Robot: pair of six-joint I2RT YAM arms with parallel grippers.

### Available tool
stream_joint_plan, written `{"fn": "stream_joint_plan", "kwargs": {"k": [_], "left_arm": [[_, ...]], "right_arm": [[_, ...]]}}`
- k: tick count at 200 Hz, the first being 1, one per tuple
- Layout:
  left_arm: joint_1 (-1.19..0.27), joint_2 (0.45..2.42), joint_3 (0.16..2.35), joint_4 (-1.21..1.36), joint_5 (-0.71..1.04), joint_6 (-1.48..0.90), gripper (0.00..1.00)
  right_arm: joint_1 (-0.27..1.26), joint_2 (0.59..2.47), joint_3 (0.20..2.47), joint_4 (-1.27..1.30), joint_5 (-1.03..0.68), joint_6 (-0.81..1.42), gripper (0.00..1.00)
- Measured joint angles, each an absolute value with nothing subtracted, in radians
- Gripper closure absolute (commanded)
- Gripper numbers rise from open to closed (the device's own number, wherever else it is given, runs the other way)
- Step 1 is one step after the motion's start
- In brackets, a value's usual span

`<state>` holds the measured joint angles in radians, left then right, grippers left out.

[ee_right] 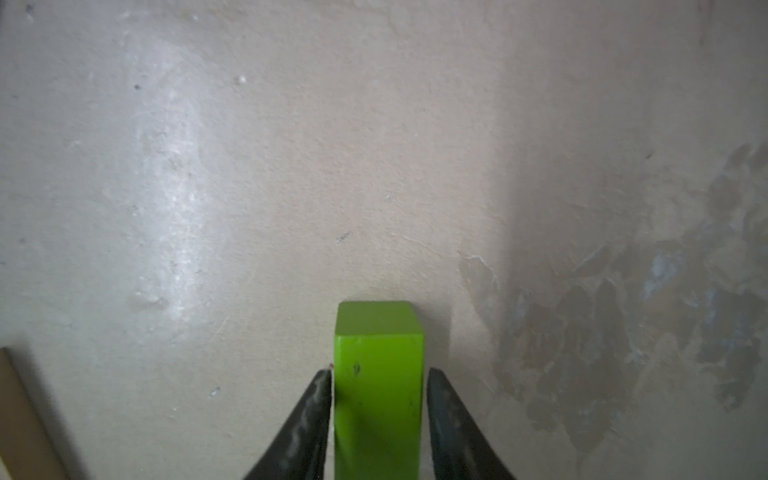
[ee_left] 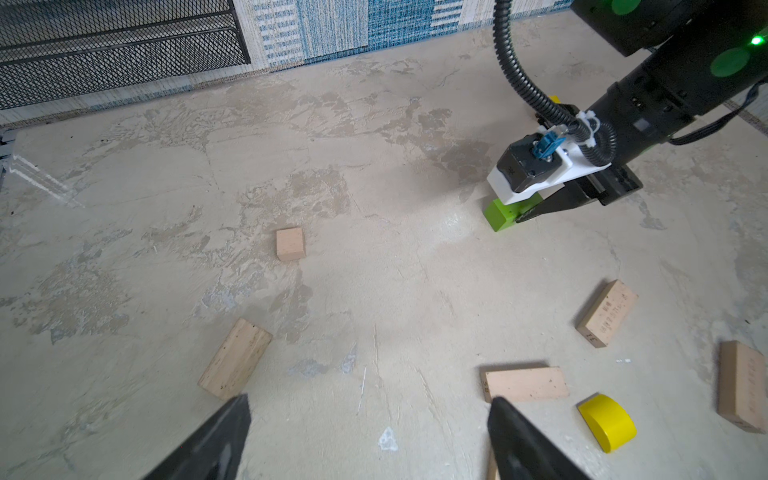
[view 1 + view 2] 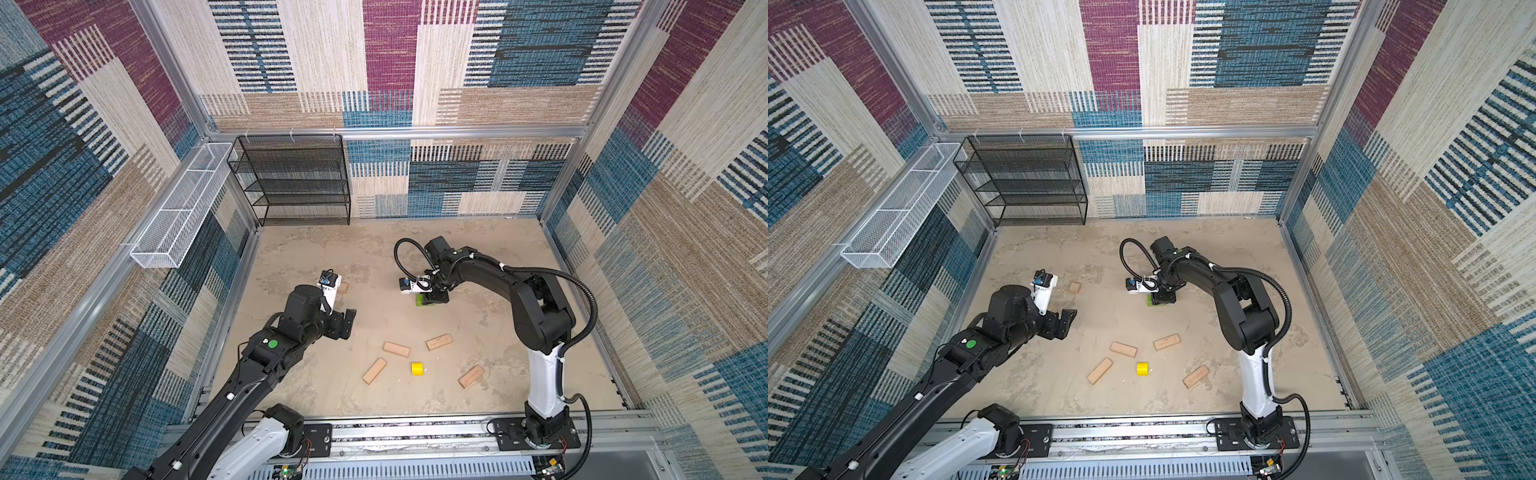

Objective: Build the wood block tower

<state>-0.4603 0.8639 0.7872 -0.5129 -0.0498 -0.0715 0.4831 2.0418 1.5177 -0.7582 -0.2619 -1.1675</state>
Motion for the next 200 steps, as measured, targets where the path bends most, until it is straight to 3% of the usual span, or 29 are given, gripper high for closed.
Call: {"fn": "stream_joint_plan", "kwargs": {"k": [41,57,68,74,151,200], "left_arm": [[-0.46,0.856,0.787,-0.513,-0.05,-0.072,0.06],[-0.46,0.855,0.787,-0.513,-0.05,-0.072,0.06],[-0.46,0.852,0.787,-0.513,-0.05,-0.072,0.06],[-0.46,0.849,0.787,-0.513,-0.05,-0.072,0.06],[-0.46,0.845,0.787,-0.513,-0.104,-0.072,0.06],[-0.46,0.837,0.789,-0.514,-0.131,-0.073,0.06]], "right_arm": [[0.483,2.042,1.519,-0.758,-0.262,-1.168,0.53],[0.483,2.038,1.518,-0.758,-0.262,-1.168,0.39],[0.483,2.028,1.518,-0.758,-0.262,-1.168,0.13],[0.483,2.021,1.517,-0.757,-0.262,-1.168,0.1],[0.515,1.78,1.398,-0.651,-0.281,-1.141,0.12],[0.676,1.539,1.17,-0.434,-0.252,-1.002,0.16]]}}
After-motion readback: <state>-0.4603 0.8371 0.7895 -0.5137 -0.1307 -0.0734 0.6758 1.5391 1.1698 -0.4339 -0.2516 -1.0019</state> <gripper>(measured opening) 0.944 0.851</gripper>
